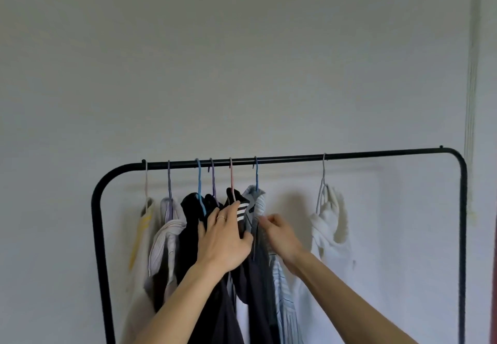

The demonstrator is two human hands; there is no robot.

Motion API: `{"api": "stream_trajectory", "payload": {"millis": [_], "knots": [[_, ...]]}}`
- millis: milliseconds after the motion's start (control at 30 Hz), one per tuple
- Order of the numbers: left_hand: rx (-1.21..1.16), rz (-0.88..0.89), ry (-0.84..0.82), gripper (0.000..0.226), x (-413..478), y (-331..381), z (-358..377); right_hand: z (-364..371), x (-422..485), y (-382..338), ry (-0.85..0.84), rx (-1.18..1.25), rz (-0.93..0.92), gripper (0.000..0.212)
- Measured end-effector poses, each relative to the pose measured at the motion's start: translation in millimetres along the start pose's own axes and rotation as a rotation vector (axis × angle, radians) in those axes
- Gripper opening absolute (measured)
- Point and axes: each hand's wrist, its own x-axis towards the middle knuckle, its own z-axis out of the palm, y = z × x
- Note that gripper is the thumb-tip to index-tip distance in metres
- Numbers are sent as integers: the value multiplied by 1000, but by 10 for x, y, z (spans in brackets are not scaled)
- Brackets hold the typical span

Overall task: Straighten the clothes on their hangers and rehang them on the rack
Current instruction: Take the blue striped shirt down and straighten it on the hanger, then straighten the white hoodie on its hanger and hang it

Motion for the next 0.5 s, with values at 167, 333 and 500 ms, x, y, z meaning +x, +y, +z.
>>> {"api": "stream_trajectory", "payload": {"millis": [167,333,500], "knots": [[81,63,112,64,157,63,22,-280,-91,109,280,-269,-275,19],[86,228,97,59,291,356,74,-766,95,175,533,-671,-192,63],[105,275,-46,45,362,537,251,-993,335,417,263,-862,139,54]]}}
